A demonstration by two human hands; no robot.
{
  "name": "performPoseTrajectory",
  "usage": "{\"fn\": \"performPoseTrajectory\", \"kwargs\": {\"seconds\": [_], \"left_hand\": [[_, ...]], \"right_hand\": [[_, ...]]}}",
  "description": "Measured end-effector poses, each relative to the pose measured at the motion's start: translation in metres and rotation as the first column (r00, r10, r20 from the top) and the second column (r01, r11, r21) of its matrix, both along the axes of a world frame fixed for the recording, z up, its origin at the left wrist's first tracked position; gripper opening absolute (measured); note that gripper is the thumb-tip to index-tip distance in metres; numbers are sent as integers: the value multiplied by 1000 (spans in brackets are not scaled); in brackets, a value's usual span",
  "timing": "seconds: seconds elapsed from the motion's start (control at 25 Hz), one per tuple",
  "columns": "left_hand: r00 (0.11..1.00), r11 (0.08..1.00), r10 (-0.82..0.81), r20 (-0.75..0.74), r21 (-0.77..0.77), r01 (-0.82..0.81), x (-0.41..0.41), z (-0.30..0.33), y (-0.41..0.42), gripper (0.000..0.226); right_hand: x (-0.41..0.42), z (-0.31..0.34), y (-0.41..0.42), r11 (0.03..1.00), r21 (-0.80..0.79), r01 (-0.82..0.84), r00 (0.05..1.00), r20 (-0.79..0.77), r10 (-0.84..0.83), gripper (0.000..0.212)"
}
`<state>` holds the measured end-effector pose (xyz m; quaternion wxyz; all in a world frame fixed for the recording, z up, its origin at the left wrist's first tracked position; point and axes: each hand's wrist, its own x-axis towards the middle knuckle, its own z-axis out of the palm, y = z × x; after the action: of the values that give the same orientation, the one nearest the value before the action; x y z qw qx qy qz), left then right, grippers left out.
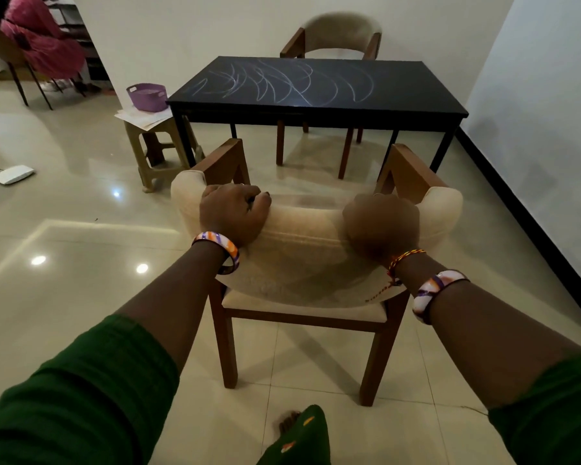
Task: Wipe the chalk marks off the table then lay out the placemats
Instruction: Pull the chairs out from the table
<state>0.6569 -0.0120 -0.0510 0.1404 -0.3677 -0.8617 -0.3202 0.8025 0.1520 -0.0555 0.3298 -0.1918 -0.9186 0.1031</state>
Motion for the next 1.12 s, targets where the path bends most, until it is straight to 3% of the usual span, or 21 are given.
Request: {"fn": "performPoseTrajectory", "kwargs": {"seconds": [0.44, 0.68, 0.8, 0.92, 1.12], "left_hand": [[1000, 1000, 2, 15, 5, -2, -56, 2, 47, 73], [1000, 1000, 13, 17, 5, -13, -93, 1, 74, 72], [999, 1000, 23, 23, -11, -23, -107, 3, 88, 72], [999, 999, 27, 25, -39, -26, -112, 6, 96, 72], [998, 999, 37, 58, 12, -37, -107, 6, 94, 67]], "right_hand": [[-59, -4, 46, 1000, 6, 16, 997, -70, -15, 58], [-95, -4, 72, 999, 42, 26, 996, -91, -22, 59], [-111, 3, 95, 997, -75, -22, 995, 91, 29, 71], [-112, 18, 110, 965, -262, 11, 962, 265, 60, 57], [-106, 17, 102, 974, -220, 61, 977, 212, -13, 57]]}}
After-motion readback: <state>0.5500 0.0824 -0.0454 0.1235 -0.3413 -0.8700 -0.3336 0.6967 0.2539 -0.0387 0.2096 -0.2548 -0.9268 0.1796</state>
